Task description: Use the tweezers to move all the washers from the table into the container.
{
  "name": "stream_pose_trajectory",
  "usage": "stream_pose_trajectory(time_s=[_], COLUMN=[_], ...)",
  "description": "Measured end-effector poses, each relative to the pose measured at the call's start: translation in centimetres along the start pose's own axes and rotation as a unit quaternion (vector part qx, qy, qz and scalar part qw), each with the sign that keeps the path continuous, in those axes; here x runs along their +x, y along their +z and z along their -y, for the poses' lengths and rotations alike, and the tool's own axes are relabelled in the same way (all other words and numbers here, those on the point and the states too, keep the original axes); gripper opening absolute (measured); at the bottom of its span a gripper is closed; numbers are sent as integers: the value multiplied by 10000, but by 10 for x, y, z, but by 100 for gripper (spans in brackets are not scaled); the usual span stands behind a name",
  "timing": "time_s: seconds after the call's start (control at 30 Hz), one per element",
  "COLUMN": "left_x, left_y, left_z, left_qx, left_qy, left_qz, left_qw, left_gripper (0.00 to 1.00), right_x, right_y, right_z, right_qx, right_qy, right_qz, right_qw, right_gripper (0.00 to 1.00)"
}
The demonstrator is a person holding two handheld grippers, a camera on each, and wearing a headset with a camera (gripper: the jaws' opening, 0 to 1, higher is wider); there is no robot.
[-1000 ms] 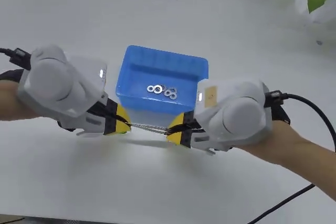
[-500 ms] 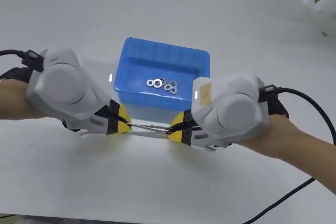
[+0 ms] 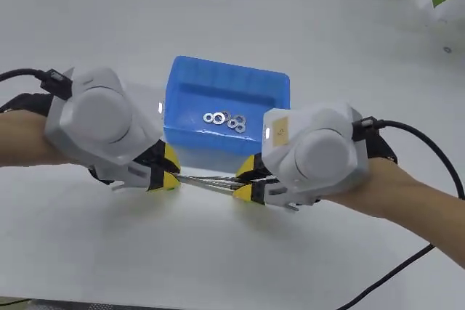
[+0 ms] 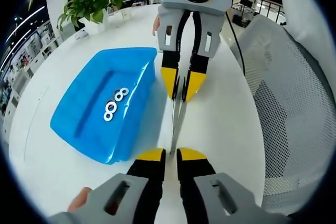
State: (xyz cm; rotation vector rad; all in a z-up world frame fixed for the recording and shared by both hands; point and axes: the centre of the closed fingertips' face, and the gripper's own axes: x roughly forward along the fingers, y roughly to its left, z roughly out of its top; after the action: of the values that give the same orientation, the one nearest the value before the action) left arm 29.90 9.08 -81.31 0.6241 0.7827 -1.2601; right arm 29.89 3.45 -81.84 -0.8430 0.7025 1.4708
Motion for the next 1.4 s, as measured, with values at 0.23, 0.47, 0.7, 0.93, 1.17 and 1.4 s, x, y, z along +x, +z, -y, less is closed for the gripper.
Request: stream_pose_trajectory(time_s=[0.23, 0.47, 0.7, 0.93, 1.17, 1.4], left_x=[-4, -29, -78, -131, -146, -168], left_y=[6, 16, 40, 62, 69, 83], left_z=[5, 12, 22, 2, 13, 17], left_qx=[-384, -537, -733, -1081, -1138, -1335], left_qy=[-4, 155, 725, 1955, 1745, 1949], left_qz=[202, 705, 1746, 2345, 2351, 2694], left_qw=[9991, 9959, 9792, 9461, 9494, 9336], left_gripper=[15, 19, 36, 95, 100, 100], right_x=[-2, -27, -89, -130, -140, -154], right_y=[-2, 21, 34, 22, 16, 22], right_z=[5, -3, 11, 21, 9, 1], right_qx=[202, 581, 786, 1217, 1347, 1239], right_qy=[-133, -258, -1330, -2381, -2515, -2707], right_qz=[10, 812, 1617, 1639, 1484, 1520], right_qw=[9997, 9947, 9747, 9495, 9469, 9425], right_gripper=[19, 21, 38, 75, 100, 100])
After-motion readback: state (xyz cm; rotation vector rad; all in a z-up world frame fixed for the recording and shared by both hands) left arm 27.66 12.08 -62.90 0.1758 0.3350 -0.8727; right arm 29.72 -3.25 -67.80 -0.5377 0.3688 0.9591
